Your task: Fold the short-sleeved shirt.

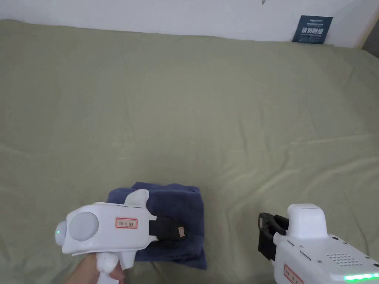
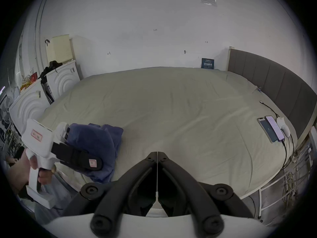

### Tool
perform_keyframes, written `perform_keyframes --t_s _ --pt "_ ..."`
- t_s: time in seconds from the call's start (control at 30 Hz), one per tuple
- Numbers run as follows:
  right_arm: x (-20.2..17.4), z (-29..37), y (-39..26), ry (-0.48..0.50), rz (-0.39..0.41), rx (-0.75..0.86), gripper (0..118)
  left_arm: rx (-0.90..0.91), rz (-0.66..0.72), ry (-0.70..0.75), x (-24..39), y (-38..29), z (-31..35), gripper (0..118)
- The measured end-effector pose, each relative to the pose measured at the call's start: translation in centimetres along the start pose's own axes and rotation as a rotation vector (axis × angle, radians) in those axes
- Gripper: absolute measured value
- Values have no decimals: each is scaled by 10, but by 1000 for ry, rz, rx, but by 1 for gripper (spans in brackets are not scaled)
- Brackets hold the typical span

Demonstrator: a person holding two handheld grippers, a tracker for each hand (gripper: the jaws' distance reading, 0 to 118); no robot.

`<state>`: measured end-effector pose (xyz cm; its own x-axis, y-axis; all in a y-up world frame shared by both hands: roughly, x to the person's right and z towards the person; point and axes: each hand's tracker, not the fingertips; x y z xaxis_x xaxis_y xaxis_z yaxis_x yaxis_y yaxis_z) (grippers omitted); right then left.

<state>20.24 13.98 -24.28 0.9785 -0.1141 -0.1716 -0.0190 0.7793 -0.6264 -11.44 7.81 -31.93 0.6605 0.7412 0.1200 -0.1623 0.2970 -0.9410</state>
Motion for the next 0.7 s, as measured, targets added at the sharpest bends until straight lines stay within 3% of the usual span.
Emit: perform_keyframes --t_s 0.1,0.23,0.3,0.57,0.67,0.7 --pt "-11 -19 11 214 -39 -54 1 46 -27 -11 0 9 36 0" --pt "-24 -72 23 592 -230 -217 1 132 -34 36 -14 16 84 0" --pt "-29 -102 24 719 -326 -267 1 154 -23 51 -27 18 103 0" --pt "-17 -204 4 816 -507 -560 1 133 30 132 -79 23 125 1" --pt "2 -219 -7 927 -705 -589 1 98 42 101 -94 29 117 5" --pt "4 -219 -6 915 -702 -580 1 79 53 68 -98 31 113 12"
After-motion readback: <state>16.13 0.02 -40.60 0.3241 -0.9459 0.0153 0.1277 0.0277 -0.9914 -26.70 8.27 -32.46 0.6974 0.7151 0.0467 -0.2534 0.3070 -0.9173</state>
